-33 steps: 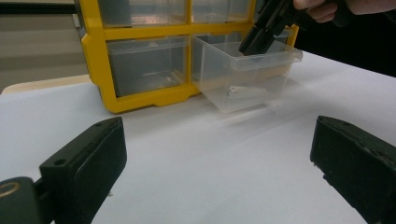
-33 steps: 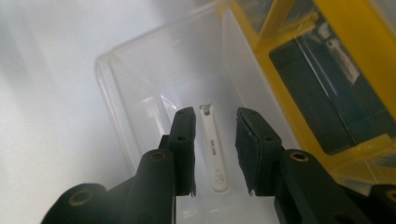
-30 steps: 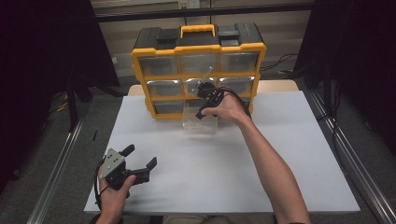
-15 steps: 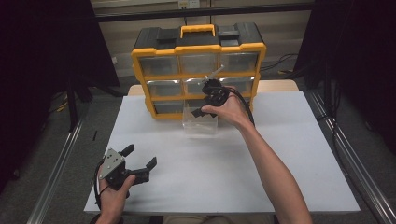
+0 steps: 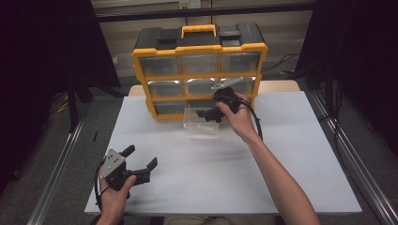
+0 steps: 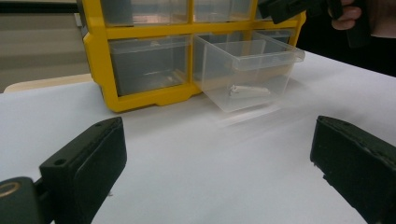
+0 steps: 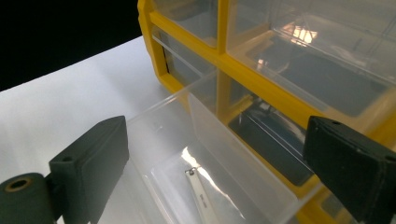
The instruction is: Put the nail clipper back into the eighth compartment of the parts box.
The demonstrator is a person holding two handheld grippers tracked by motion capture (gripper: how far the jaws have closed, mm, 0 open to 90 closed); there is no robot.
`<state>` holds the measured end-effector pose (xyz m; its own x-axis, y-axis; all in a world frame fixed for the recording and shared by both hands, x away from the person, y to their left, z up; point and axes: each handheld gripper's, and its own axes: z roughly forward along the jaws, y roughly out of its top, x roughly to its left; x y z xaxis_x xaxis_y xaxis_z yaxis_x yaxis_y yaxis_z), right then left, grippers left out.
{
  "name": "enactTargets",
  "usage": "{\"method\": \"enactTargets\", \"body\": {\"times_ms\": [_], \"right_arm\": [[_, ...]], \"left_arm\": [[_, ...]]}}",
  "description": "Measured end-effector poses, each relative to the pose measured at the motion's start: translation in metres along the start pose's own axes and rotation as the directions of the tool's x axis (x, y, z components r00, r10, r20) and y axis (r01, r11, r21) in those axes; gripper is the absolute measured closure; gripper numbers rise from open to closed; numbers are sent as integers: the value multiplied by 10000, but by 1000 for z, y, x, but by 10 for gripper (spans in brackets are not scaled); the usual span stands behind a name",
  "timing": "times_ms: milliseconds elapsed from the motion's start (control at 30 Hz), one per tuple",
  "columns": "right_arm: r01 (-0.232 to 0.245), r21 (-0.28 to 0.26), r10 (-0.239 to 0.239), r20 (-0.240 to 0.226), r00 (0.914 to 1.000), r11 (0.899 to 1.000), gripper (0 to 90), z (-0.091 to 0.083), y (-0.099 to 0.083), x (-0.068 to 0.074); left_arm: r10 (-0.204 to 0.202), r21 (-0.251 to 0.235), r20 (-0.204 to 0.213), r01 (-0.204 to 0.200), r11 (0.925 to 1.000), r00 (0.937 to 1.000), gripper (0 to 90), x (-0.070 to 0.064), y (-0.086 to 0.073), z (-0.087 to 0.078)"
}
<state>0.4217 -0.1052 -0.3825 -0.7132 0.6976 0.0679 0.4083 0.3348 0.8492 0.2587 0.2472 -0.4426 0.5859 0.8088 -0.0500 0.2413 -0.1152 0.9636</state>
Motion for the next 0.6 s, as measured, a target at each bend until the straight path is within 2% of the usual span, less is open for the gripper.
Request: {"method": "enactTargets", "body": {"times_ms": [67,133,167,333,400,600], "right_arm": [[-126,-317,130,115,9998,9994,69,-4,-6,1],[-312,-702,306,-95,9995,9970,59,-8,-12,2],[-312,-863,313,-4,9995,9958,37,-11,-16,4],[15,-1246,88,821,9966,9922,24,-24,-29,9],[-102,-1431,211,749,9970,9897,26,-30,-33,9],[-175,-1825,350,935,9950,9831,27,-47,-48,8]], "left_arm": [[6,5,-19,-6,10000,10000,38,0,0,0],[18,21,25,-18,10000,10000,38,0,0,1],[31,35,8,-31,10000,10000,38,0,0,1],[16,43,-18,-16,10000,10000,38,0,0,1],[5,21,-33,-5,10000,10000,38,0,0,1],[-31,34,-33,31,10000,10000,38,0,0,2]]}}
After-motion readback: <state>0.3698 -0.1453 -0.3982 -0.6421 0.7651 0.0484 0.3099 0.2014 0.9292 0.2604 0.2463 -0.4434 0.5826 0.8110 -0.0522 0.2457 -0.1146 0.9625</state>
